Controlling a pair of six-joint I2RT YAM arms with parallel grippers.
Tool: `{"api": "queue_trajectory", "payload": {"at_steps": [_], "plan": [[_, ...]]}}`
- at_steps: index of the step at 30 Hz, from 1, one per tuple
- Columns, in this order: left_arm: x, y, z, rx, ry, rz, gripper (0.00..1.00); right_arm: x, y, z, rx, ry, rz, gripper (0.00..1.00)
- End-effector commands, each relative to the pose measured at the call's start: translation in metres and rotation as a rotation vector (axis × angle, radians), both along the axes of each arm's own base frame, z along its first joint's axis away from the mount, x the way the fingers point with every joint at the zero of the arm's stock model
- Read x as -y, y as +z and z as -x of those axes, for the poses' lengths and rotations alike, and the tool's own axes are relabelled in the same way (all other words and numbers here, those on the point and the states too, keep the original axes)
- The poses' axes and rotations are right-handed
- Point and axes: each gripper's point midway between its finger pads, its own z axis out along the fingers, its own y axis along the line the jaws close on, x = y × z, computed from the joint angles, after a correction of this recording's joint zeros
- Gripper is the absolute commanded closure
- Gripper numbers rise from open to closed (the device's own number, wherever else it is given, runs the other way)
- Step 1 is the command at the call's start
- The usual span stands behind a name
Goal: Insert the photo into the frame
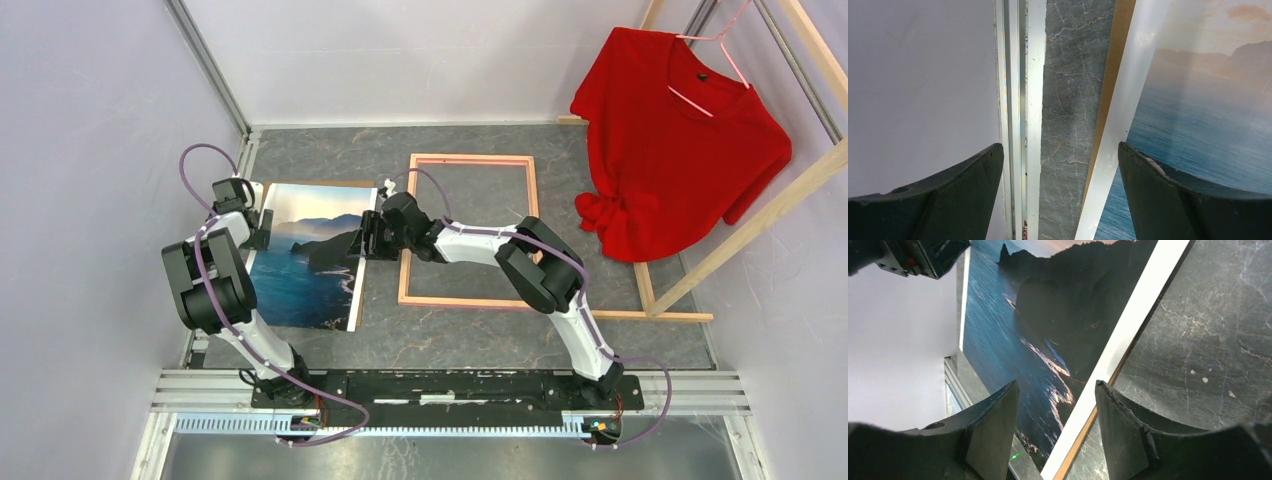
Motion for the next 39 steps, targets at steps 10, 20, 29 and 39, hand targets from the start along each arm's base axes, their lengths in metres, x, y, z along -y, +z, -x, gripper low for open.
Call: {"api": "queue_trajectory", "payload": {"at_steps": [10, 20, 29, 39], "plan": [[0.051, -0.056, 0.036, -0.198, -0.097, 0.211, 0.08, -0.004, -0.011, -0.001, 0.036, 0.011, 0.104, 0.36], [0.052, -0.056, 0.036, -0.195, -0.102, 0.214, 0.08, -0.009, -0.014, -0.003, 0.046, 0.016, 0.111, 0.36], [0.059, -0.058, 0.039, -0.201, -0.115, 0.229, 0.09, -0.025, 0.013, -0.007, 0.117, 0.042, 0.099, 0.37], [0.063, -0.064, 0.042, -0.219, -0.121, 0.231, 0.09, -0.035, 0.052, -0.008, 0.225, 0.054, 0.054, 0.37]]}}
